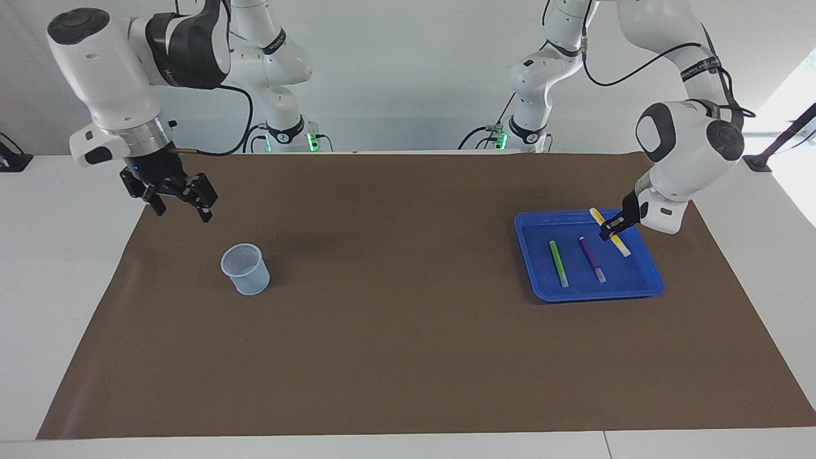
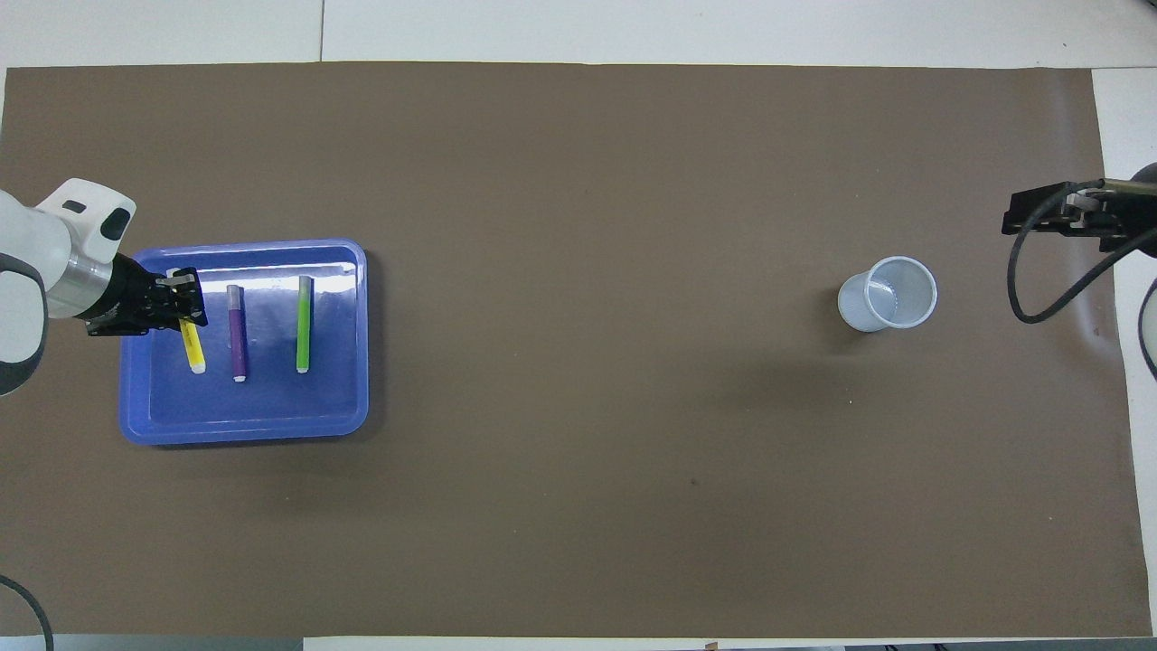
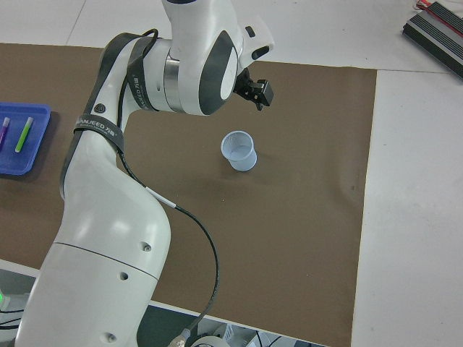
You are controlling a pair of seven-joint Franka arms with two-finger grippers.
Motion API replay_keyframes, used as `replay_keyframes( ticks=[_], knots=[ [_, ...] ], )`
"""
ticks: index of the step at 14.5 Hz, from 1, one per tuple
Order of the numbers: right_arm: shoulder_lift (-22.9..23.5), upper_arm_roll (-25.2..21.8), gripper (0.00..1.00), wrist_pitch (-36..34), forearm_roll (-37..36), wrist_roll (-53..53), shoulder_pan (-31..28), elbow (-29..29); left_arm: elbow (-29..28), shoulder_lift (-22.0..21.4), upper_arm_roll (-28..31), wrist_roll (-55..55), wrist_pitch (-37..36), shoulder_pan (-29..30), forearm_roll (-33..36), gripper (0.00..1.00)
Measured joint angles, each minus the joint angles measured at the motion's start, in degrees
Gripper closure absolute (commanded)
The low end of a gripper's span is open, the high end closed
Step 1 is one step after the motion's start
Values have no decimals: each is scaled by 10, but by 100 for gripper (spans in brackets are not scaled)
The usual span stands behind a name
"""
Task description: Right arm passes pens to left for tray arrangement
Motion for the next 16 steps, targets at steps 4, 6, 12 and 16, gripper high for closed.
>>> replay_keyframes(
  ticks=[4, 6, 12, 16],
  knots=[
    [-6, 0, 0, -57, -6, -1, -3, 37, -27, 41, 0, 65, 74, 26, 62, 100],
    [-6, 0, 0, -83, -6, -1, -6, 45, -29, 58, 0, 77, 91, 36, 86, 100],
    [-6, 10, 0, -111, -6, -22, -24, 48, -46, 72, 0, 95, 123, 47, 90, 1],
    [-6, 43, 0, -111, -9, -22, -35, 48, -48, 72, 0, 97, 123, 47, 90, 0]
  ],
)
